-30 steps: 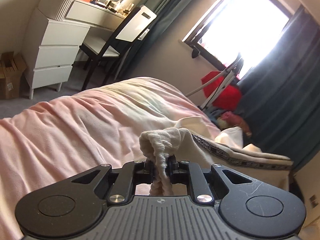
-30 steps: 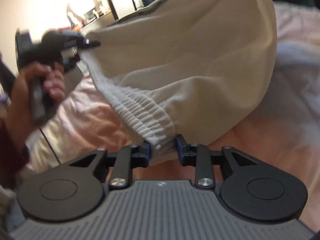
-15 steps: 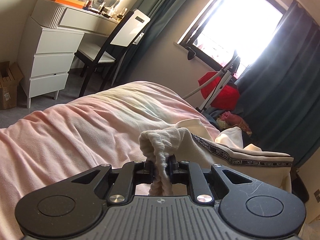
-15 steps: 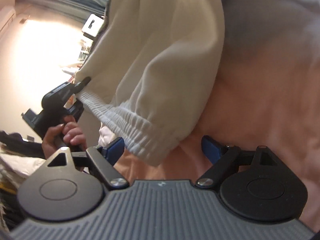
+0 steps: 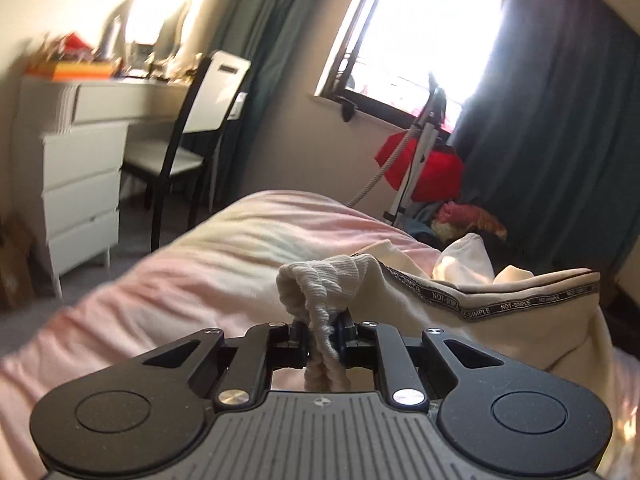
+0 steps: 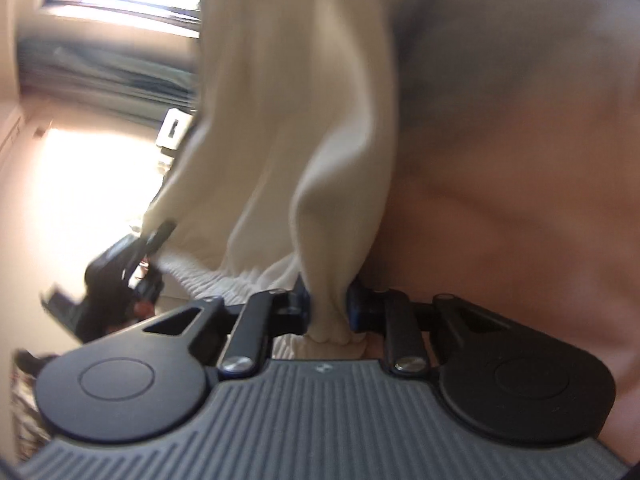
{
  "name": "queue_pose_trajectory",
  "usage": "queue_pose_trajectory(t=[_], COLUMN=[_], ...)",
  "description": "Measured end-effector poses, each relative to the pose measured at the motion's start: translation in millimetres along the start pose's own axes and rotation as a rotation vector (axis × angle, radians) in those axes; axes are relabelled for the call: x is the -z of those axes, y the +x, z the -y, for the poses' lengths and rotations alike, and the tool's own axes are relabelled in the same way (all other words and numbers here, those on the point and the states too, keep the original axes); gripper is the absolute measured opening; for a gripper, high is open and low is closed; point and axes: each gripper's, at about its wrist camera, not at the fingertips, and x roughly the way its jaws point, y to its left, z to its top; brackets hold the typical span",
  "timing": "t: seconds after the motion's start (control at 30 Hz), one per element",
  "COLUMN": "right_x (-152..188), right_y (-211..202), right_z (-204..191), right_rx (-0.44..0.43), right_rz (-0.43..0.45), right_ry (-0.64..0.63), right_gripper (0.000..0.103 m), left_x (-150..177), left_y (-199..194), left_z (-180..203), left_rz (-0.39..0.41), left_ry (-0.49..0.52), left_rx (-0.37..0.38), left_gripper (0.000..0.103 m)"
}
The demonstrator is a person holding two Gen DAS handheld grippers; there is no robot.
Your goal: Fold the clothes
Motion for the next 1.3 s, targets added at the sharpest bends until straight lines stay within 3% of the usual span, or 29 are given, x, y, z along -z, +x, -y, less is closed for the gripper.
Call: queue_pose_trajectory(t=[0.17, 0.33, 0.47, 0.57, 0.63, 0.7, 0.77, 0.83, 0.87, 0.9, 0.97, 1.03, 1.17, 1.3], right_x=[36.4, 74.2, 94.5, 102.8, 103.1, 102.5, 101.7, 101.5, 101.8, 103.1, 104.5, 104.4, 87.4, 60.5], right_y=[54.2, 163.7, 243.5, 286.0, 298.1, 301.9, 297.8, 291.7, 287.7, 281.9, 262.8, 236.4, 164.4, 79.2], right_z=[-59.9, -135.0, -167.1, -165.9, -162.0, -165.0, -171.3, -178.5, -182.5, -185.8, -189.4, -189.9, -187.8, -177.5], right_rx=[-0.13, -0.26, -0.283, -0.213, -0.208, -0.228, -0.211, -0.192, -0.181, -0.199, -0.216, -0.214, -0.18, -0.133], right_rz=[-0.005, -0.09, -0.159, -0.198, -0.212, -0.214, -0.222, -0.231, -0.237, -0.251, -0.26, -0.247, -0.192, -0.071], right_ry=[-0.01, -0.095, -0.13, -0.118, -0.113, -0.133, -0.184, -0.23, -0.251, -0.267, -0.312, -0.371, -0.477, -0.57], right_gripper=[0.013, 0.013, 0.013, 0.014, 0.015, 0.021, 0.028, 0.036, 0.046, 0.066, 0.087, 0.088, 0.088, 0.088], left_x=[-85.2, -158.8, -165.0, -143.5, -128.7, -124.1, -121.2, -118.2, -116.7, -115.3, -112.3, -109.3, -101.1, -81.6], left_y=[30.6, 93.8, 176.3, 225.6, 240.8, 226.8, 208.6, 190.4, 181.3, 172.2, 154.0, 135.8, 82.6, 6.9], left_z=[-10.7, -31.6, -71.8, -105.8, -116.4, -111.0, -103.4, -95.7, -91.9, -88.1, -80.4, -72.8, -47.7, -6.8], left_rz=[0.014, -0.024, -0.135, -0.242, -0.259, -0.241, -0.218, -0.194, -0.182, -0.171, -0.147, -0.124, -0.068, -0.003], left_ry=[0.067, 0.101, 0.091, 0.037, 0.044, 0.064, 0.085, 0.106, 0.117, 0.127, 0.148, 0.169, 0.195, 0.195], left_rx=[-0.08, -0.249, -0.401, -0.392, -0.377, -0.363, -0.348, -0.334, -0.327, -0.319, -0.305, -0.29, -0.246, -0.172], left_gripper=[0.013, 0.013, 0.014, 0.014, 0.017, 0.019, 0.028, 0.054, 0.058, 0.063, 0.074, 0.083, 0.085, 0.086])
